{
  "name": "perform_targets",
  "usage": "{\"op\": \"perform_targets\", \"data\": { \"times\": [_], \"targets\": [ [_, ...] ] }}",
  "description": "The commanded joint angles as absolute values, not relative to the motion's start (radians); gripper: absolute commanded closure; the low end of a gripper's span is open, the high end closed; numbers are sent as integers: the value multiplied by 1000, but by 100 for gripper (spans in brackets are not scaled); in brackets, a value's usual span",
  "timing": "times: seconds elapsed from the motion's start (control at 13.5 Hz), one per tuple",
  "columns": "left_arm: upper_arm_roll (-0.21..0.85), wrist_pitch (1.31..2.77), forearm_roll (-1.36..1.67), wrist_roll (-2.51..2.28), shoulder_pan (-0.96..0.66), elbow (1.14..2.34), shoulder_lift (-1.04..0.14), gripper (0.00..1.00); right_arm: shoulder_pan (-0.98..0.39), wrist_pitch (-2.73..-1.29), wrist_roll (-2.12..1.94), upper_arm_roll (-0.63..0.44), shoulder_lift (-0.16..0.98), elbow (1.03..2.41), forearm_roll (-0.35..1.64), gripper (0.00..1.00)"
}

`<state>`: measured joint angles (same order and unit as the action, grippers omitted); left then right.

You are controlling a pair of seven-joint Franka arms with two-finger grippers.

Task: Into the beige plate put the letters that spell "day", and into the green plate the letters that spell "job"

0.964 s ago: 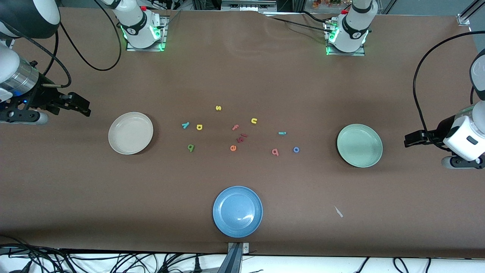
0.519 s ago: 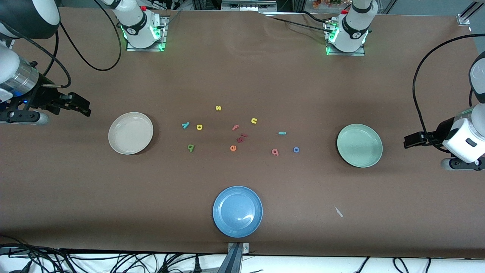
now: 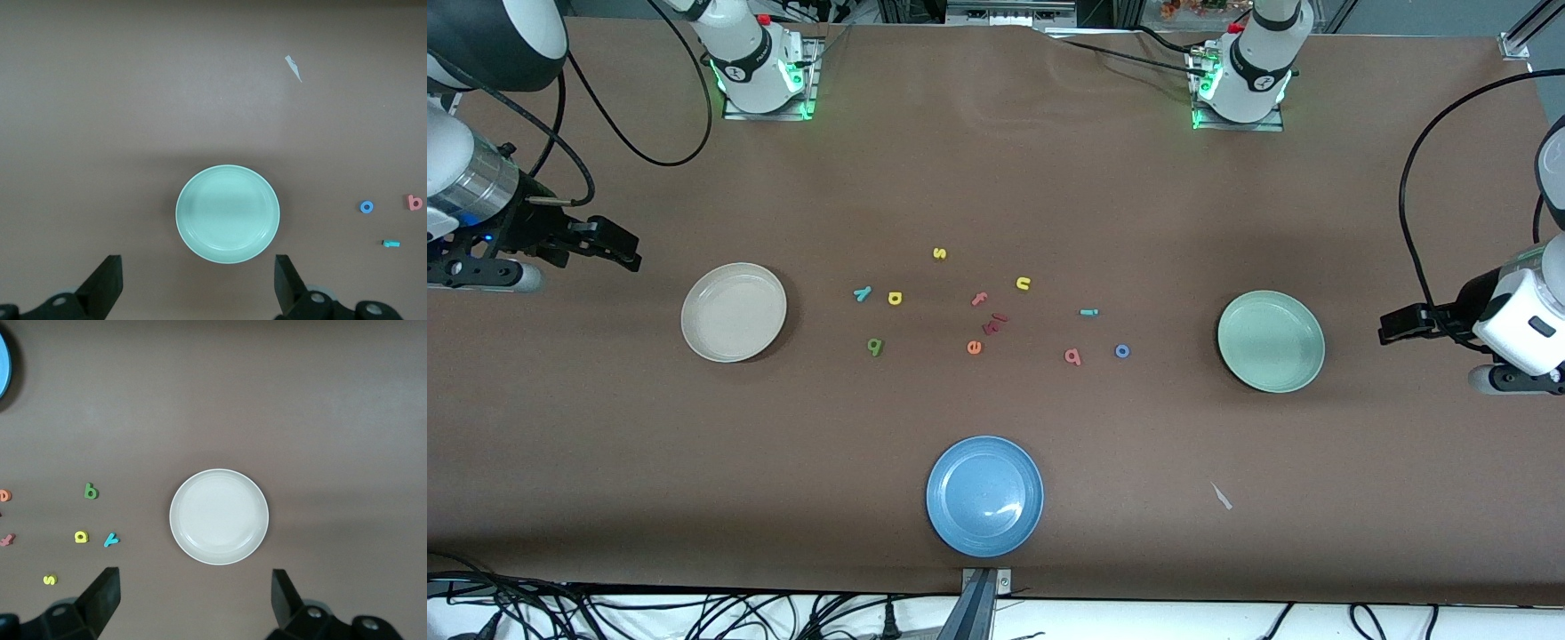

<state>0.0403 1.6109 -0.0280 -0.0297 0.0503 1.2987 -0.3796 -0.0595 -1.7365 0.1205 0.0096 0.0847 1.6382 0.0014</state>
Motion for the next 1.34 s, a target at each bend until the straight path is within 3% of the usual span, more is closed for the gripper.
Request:
{"op": "perform_targets", "data": {
  "times": [0.0, 1.26],
  "targets": [
    [40, 1577, -14, -3, 52, 1296, -360, 0, -58, -1730, 117, 8, 75, 1647, 14, 0],
    [37, 1565, -14, 5, 60, 1298, -356, 0, -60, -1724, 117, 12, 75, 1649, 14, 0]
  ]
}}
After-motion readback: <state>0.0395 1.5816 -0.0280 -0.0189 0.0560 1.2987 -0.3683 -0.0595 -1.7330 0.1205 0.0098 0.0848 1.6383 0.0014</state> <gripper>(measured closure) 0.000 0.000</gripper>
